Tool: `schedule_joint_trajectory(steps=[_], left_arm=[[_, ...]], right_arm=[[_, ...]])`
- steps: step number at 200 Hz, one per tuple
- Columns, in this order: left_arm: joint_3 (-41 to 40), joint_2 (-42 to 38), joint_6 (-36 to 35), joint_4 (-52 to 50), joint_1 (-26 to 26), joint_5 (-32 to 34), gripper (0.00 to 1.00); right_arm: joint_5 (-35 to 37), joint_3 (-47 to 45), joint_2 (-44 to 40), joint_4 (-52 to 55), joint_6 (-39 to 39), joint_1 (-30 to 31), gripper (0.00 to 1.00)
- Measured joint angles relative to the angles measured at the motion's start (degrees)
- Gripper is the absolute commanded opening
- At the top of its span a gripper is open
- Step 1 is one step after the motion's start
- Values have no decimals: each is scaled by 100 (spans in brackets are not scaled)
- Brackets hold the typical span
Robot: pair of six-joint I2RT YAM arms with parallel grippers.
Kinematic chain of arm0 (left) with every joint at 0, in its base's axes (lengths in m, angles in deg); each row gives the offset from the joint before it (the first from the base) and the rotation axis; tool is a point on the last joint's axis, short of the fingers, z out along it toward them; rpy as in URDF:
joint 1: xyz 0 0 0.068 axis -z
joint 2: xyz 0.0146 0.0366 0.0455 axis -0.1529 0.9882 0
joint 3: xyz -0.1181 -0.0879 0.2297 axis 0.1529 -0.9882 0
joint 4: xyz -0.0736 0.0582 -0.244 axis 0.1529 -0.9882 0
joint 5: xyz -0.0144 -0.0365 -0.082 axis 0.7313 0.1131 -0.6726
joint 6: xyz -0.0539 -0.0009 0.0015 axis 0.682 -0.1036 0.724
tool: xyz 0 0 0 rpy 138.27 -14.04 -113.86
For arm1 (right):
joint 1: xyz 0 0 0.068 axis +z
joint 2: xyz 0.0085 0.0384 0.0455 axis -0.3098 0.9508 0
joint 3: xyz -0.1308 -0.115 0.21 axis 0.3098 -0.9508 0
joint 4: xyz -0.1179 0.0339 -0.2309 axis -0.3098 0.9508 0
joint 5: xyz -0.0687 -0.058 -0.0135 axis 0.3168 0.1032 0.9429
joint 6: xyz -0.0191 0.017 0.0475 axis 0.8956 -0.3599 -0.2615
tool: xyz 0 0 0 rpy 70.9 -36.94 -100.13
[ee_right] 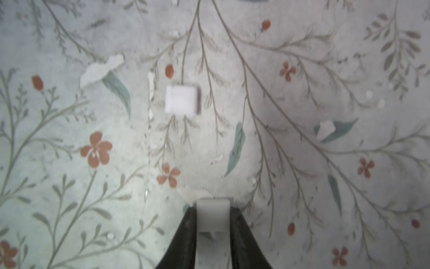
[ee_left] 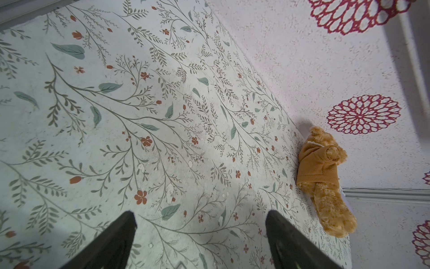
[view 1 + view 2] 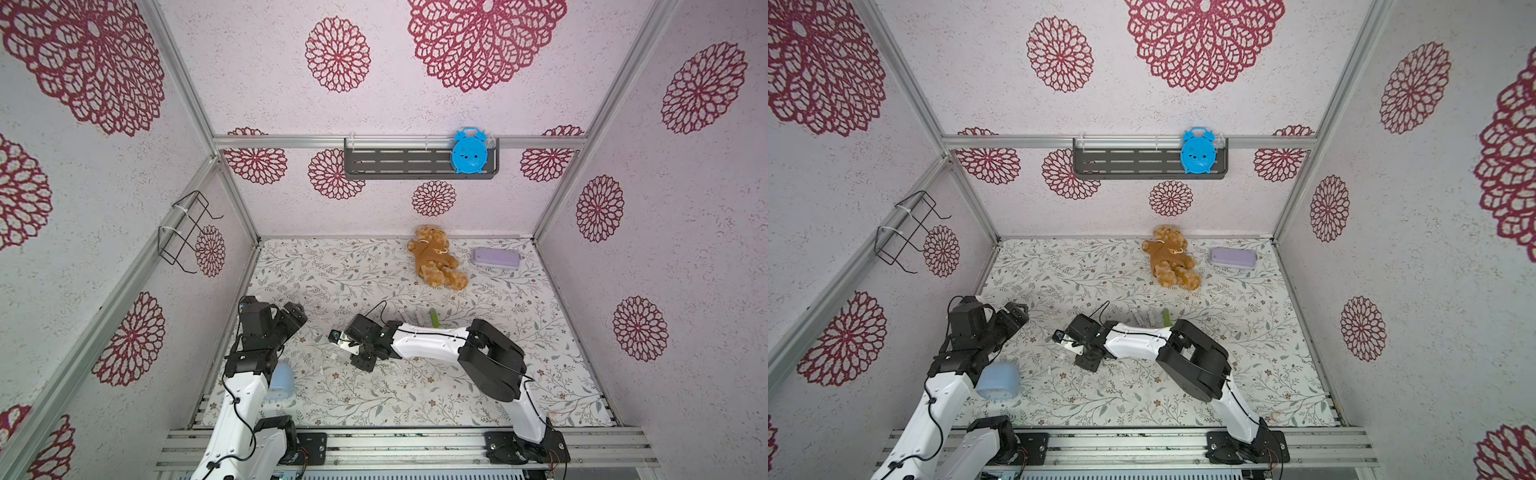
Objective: Close the usb drive cover
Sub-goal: Move the cover to the center of the board.
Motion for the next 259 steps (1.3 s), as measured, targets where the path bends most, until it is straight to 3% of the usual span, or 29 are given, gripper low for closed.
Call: schedule_joint_trajectory(steps=[69, 140, 259], left_arm=[[-81, 162, 31, 201, -9, -457, 90], [-92, 140, 31, 391, -9, -839, 90], [-90, 400, 109, 568, -9, -1285, 90]], right_arm=[[-33, -2004, -1497, -52, -13, -254, 28], [-33, -2041, -1517, -68, -87, -343, 31], [15, -1729, -1523, -96, -195, -365, 54]])
